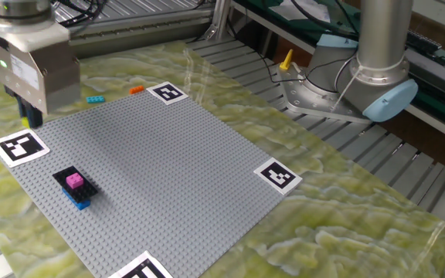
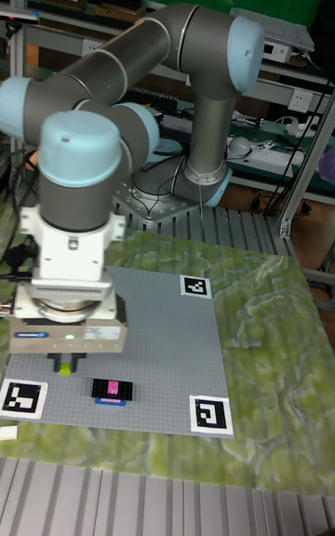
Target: Stack small Lego blocks one on top of the other
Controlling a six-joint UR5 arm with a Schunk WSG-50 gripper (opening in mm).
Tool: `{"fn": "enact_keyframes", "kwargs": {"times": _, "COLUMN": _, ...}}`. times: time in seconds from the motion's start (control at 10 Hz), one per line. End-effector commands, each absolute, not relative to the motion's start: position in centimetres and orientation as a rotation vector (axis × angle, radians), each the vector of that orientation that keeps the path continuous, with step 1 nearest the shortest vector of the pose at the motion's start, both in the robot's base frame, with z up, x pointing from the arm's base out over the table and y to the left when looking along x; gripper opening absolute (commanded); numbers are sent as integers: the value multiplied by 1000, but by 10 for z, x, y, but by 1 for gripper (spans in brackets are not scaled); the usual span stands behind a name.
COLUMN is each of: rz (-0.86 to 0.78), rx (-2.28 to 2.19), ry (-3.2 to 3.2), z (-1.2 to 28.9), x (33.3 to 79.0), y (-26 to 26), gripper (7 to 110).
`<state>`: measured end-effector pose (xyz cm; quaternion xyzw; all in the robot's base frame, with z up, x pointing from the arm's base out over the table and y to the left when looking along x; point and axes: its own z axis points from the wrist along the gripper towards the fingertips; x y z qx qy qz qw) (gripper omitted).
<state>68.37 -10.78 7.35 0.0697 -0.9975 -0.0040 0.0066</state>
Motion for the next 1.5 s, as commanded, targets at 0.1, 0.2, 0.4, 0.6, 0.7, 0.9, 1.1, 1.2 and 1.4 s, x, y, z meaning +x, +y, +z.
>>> {"fn": "enact_keyframes", "kwargs": {"times": 0.1, "rz": -93, "rx": 57, "ry": -3119, "z": 69, "x": 684, "y": -59, "gripper": 7}}
{"fn": "enact_keyframes", "kwargs": {"times": 0.2, "rz": -97, "rx": 31, "ry": -3115, "z": 66, "x": 685, "y": -53, "gripper": 7}}
{"fn": "enact_keyframes", "kwargs": {"times": 0.4, "rz": -35, "rx": -6, "ry": -3120, "z": 62, "x": 685, "y": -44, "gripper": 7}}
{"fn": "enact_keyframes", "kwargs": {"times": 0.6, "rz": -16, "rx": -20, "ry": -3130, "z": 53, "x": 683, "y": -28, "gripper": 7}}
{"fn": "enact_keyframes", "kwargs": {"times": 0.7, "rz": -6, "rx": -11, "ry": -3135, "z": 47, "x": 681, "y": -26, "gripper": 7}}
{"fn": "enact_keyframes", "kwargs": {"times": 0.9, "rz": 73, "rx": 42, "ry": -3132, "z": 39, "x": 675, "y": -34, "gripper": 7}}
{"fn": "enact_keyframes", "kwargs": {"times": 1.1, "rz": 123, "rx": 89, "ry": -3126, "z": 40, "x": 671, "y": -40, "gripper": 7}}
{"fn": "enact_keyframes", "kwargs": {"times": 1.2, "rz": 110, "rx": 98, "ry": -3120, "z": 40, "x": 667, "y": -38, "gripper": 7}}
{"fn": "enact_keyframes", "kwargs": {"times": 1.4, "rz": 123, "rx": 108, "ry": -3123, "z": 37, "x": 667, "y": -39, "gripper": 7}}
